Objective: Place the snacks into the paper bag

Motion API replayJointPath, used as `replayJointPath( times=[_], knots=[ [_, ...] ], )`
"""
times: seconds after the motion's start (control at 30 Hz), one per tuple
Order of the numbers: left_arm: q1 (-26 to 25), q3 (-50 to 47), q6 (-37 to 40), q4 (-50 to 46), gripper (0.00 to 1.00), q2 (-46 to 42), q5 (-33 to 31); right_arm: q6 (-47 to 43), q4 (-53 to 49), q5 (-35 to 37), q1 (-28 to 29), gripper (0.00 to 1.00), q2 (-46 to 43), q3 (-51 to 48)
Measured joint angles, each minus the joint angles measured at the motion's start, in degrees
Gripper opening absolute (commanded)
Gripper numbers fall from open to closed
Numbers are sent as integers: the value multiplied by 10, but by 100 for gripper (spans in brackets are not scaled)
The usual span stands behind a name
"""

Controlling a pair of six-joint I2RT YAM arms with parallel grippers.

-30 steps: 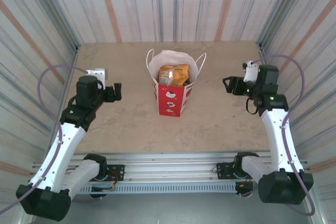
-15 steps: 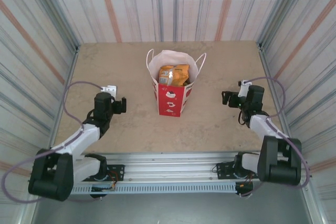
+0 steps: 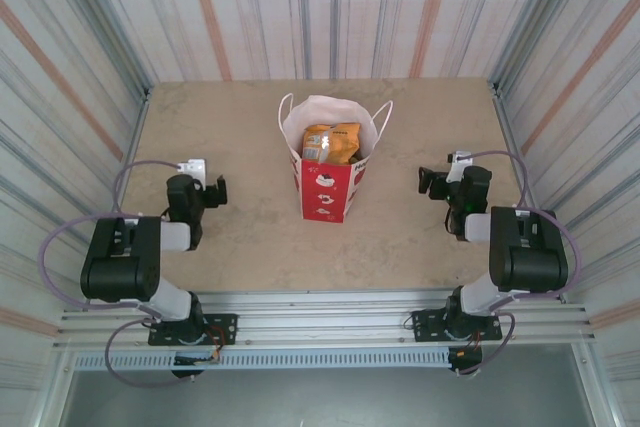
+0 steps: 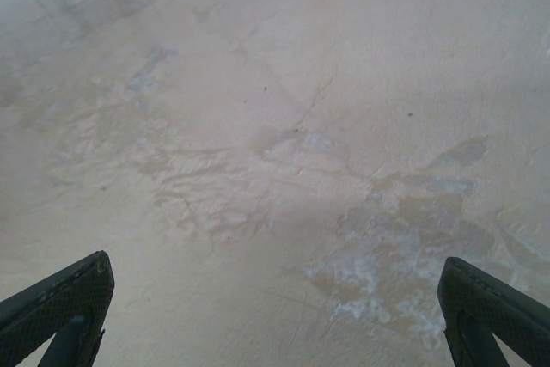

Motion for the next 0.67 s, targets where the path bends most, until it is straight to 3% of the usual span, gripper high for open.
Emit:
replayJointPath(
  times=[0.67],
  knots=[
    [-23,14,-4,0,99,-1,1,0,17,16,2,100,0,0]
  ],
)
